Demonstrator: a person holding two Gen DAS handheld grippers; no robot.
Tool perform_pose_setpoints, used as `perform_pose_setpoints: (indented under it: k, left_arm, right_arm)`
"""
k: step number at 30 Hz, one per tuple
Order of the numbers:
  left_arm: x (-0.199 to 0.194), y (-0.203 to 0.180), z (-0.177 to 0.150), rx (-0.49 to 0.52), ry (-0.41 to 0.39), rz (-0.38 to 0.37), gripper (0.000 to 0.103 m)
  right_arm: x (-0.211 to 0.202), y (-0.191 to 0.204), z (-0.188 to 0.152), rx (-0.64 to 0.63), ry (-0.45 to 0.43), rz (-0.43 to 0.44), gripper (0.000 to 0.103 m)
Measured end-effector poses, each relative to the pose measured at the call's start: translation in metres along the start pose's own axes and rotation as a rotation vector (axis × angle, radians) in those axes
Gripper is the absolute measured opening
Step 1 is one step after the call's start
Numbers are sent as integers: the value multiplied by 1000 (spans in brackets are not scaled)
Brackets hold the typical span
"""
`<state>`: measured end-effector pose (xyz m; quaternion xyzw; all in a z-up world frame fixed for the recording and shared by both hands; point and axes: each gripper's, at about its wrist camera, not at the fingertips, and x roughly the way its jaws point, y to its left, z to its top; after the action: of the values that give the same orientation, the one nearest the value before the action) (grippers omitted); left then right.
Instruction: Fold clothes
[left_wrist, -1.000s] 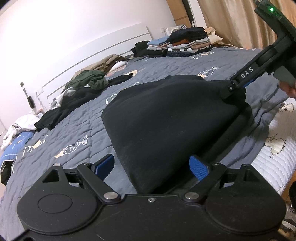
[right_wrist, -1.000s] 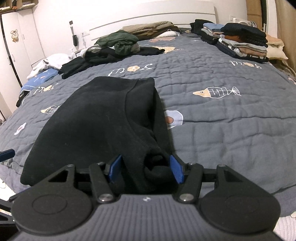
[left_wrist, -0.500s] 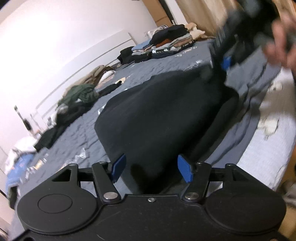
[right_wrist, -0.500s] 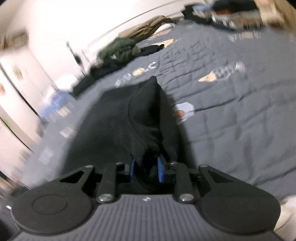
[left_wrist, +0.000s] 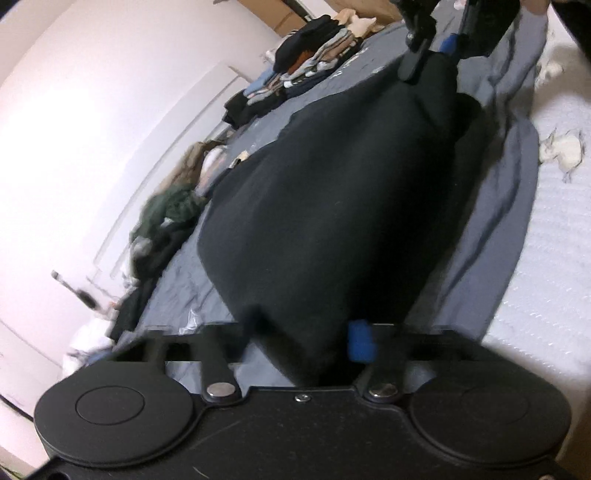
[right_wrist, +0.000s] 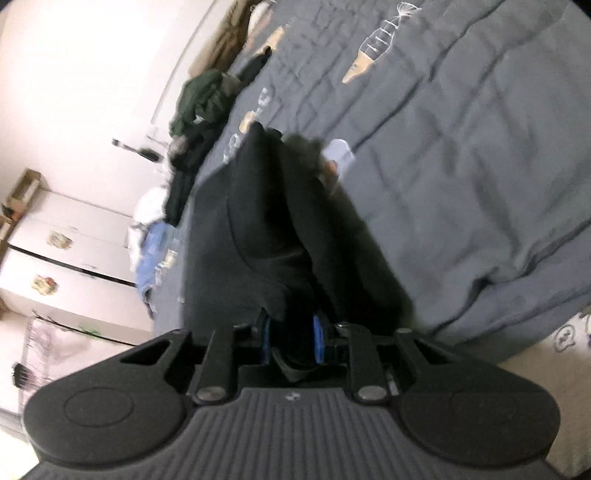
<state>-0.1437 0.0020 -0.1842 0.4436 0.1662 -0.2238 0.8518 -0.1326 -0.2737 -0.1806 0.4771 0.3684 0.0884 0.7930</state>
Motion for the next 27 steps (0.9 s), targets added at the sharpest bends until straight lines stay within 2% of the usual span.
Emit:
perform_pose_setpoints:
  k: [2,4,7,8,10,11,13,15,20,23,24,26,27]
  left_arm:
    - [-8,18,-2,-50,-15,-8,22]
    - [-10,31,-6,-88,4,-33,20]
    - [-4,23,-11,-49,61,-53,23]
    - [-5,20,-10,-42,51,-43,24]
    - [-7,16,-9,-26,31,-24,29]
    - [-8,14,-8,-19,20,-14,30]
    - [-11,10,-6,-4,0,5,45]
    - [-13,5,-5,11,-20,25,53]
    - [-13,-13,2,107,-60,51,58]
    - [-9,-26,6,177,-82,52,59]
    - [-7,-28,9,192,-88,54,59]
    - [-2,-24,11,182,-76,40,35]
    - [1,-21,12,177,-69,33,24]
  right_arm:
    - [-8,9,0,-57,-12,26,21]
    - [-11,13,-2,-92,-3,36,19]
    - [-1,17,-4,-219,48,-77,21]
    - [2,18,-5,-242,59,-103,22]
    - [5,19,-6,-278,72,-137,23]
    - [1,22,-6,-283,66,-124,23]
    - [-8,26,-5,-291,56,-97,28]
    - [-13,24,-5,-287,60,-100,35]
    - [-21,18,-8,-270,66,-108,38]
    - [-13,14,-12,-263,82,-153,41]
    - [-10,11,-13,-252,77,-158,41]
    - [-8,5,-15,-223,49,-151,38]
    - [-10,4,-15,-217,31,-141,29]
